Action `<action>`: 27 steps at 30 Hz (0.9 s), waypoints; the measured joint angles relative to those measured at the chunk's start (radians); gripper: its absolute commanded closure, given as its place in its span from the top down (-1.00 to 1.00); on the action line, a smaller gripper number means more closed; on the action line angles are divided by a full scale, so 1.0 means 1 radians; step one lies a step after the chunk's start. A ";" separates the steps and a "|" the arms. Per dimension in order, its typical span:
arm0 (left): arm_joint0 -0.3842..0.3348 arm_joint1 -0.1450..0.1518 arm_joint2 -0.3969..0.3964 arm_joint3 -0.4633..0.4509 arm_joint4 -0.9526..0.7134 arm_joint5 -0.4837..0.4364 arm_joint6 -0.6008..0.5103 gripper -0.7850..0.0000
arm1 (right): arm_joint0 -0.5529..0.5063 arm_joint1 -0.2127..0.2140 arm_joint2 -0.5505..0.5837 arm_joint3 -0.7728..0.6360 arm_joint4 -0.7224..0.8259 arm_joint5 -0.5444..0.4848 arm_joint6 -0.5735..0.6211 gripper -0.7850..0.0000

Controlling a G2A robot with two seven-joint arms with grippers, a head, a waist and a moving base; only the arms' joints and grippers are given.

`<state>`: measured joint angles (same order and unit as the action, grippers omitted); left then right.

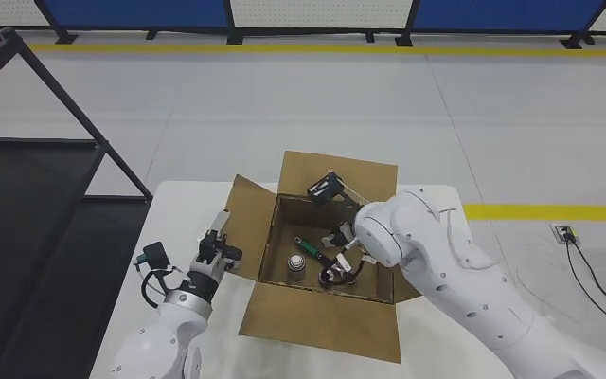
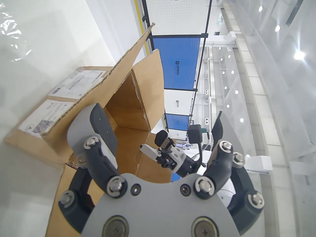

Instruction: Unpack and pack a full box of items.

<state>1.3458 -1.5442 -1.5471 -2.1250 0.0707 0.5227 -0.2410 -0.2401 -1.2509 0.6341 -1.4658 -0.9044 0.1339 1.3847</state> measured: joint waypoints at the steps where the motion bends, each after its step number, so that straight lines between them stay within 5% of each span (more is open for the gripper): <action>1: 0.000 0.000 -0.003 0.004 -0.015 -0.005 0.007 1.00 | 0.025 -0.013 -0.023 0.032 0.009 -0.020 0.005 1.00; 9: 0.023 -0.002 -0.008 0.028 -0.113 -0.074 0.077 1.00 | 0.164 -0.129 -0.174 0.313 0.096 -0.198 -0.021 1.00; 20: 0.034 -0.002 -0.011 0.022 -0.144 -0.094 0.080 1.00 | 0.162 -0.129 -0.176 0.314 0.092 -0.201 -0.025 1.00; 27: 0.045 0.001 -0.009 0.028 -0.159 -0.119 0.092 1.00 | 0.138 -0.152 -0.220 0.362 0.041 -0.301 -0.076 1.00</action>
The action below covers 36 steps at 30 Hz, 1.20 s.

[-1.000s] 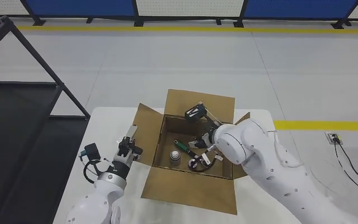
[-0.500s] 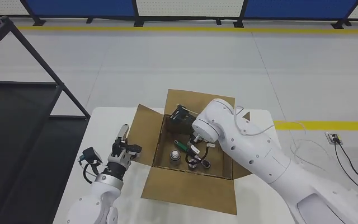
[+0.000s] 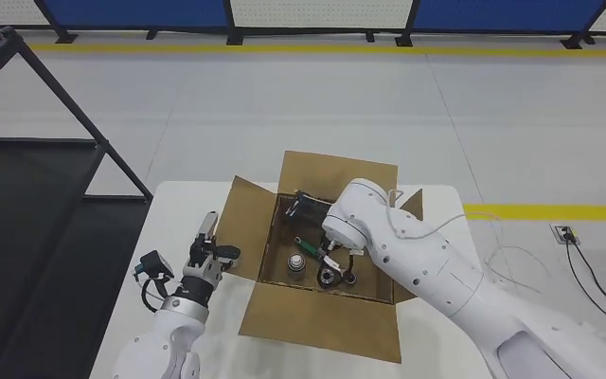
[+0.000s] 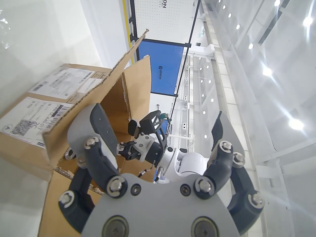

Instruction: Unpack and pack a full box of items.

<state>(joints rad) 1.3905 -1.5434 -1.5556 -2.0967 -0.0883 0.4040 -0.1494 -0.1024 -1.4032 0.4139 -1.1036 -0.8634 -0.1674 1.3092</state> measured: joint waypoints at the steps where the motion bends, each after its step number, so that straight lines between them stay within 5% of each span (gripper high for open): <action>1: 0.001 0.000 -0.001 0.002 -0.009 -0.001 0.002 1.00 | -0.001 -0.005 -0.005 0.009 -0.001 -0.010 -0.010 1.00; 10: 0.005 0.008 -0.013 -0.005 -0.049 -0.011 0.006 1.00 | -0.021 -0.059 -0.048 0.129 -0.015 -0.084 -0.103 1.00; 19: 0.013 0.015 -0.002 -0.015 -0.046 -0.017 0.013 1.00 | -0.028 -0.119 -0.062 0.276 -0.002 -0.108 -0.183 0.41; 28: 0.021 0.023 0.003 -0.025 -0.045 -0.027 0.017 1.00 | -0.035 -0.172 -0.070 0.388 0.017 -0.148 -0.201 0.41; 36: 0.023 0.030 0.007 -0.022 -0.044 -0.034 0.019 1.00 | -0.036 -0.207 -0.065 0.471 0.023 -0.163 -0.223 -0.13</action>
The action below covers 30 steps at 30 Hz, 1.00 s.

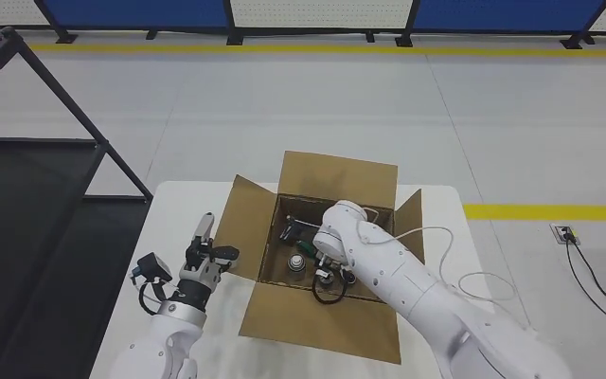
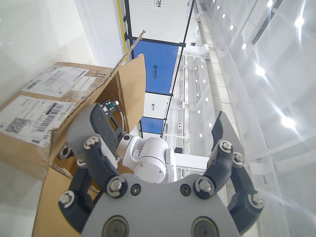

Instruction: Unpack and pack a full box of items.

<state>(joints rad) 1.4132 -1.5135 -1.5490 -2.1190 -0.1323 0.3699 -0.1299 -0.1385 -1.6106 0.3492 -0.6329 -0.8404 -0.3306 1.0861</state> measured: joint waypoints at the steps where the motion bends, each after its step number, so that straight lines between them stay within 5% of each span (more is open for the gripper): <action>1: 0.000 0.001 0.000 0.000 0.000 0.000 0.000 1.00 | 0.000 -0.004 0.001 0.010 0.000 0.001 -0.004 -0.14; 16: 0.017 0.012 0.003 -0.012 -0.006 -0.016 0.016 1.00 | 0.007 -0.057 0.016 0.144 0.005 -0.049 -0.045 -0.18; 25: 0.039 0.018 -0.003 -0.023 -0.012 -0.033 0.023 1.00 | 0.010 -0.082 0.029 0.214 0.014 -0.068 -0.061 -0.48; 27: 0.043 0.020 -0.005 -0.026 -0.014 -0.037 0.026 1.00 | 0.011 -0.088 0.031 0.225 0.013 -0.072 -0.061 -0.90; 30: 0.048 0.022 -0.006 -0.029 -0.017 -0.041 0.027 1.00 | 0.013 -0.095 0.033 0.239 0.009 -0.074 -0.063 -1.00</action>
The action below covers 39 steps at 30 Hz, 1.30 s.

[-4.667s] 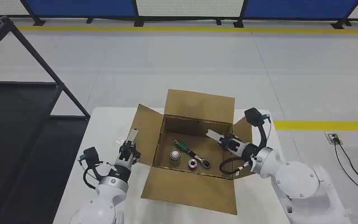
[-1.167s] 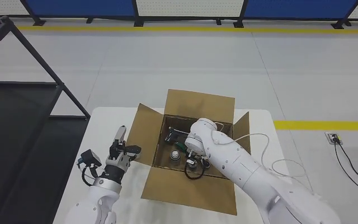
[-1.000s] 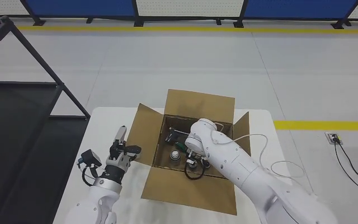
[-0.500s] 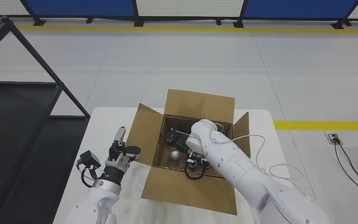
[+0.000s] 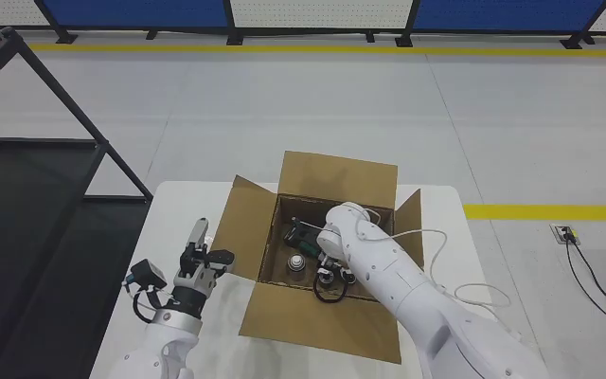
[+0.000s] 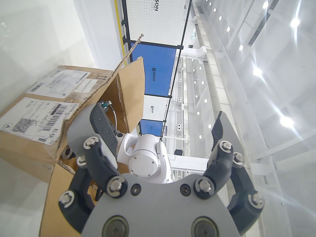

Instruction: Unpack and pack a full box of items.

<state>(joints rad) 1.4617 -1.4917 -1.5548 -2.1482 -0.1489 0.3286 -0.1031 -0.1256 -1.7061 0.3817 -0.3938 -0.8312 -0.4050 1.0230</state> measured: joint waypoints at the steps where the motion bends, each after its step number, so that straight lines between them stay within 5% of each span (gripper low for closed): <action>1: 0.001 0.001 0.000 -0.001 0.000 -0.001 0.000 1.00 | 0.001 -0.002 0.001 0.004 -0.001 0.000 -0.001 -1.00; 13: 0.012 0.008 0.022 -0.008 0.004 -0.016 -0.001 1.00 | 0.026 -0.001 0.022 -0.005 -0.044 0.053 -0.033 -1.00; 21: 0.009 0.014 0.041 -0.010 0.018 -0.022 -0.015 1.00 | 0.016 0.053 0.063 -0.153 -0.103 0.146 0.007 -1.00; 28: 0.009 0.019 0.052 -0.015 0.022 -0.029 -0.029 1.00 | -0.080 0.169 0.179 -0.507 -0.196 0.251 0.134 -1.00; 35: 0.006 0.023 0.064 -0.017 0.019 -0.032 -0.029 1.00 | -0.328 0.317 0.424 -1.067 -0.379 0.295 0.357 -1.00; 39: 0.006 0.025 0.064 -0.017 0.015 -0.034 -0.026 1.00 | -0.419 0.345 0.508 -1.250 -0.411 0.276 0.390 -1.00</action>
<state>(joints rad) 1.4676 -1.4670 -1.4903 -2.1653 -0.1343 0.2948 -0.1286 -0.5442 -1.3611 0.8898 -1.6438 -1.2425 -0.1293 1.4132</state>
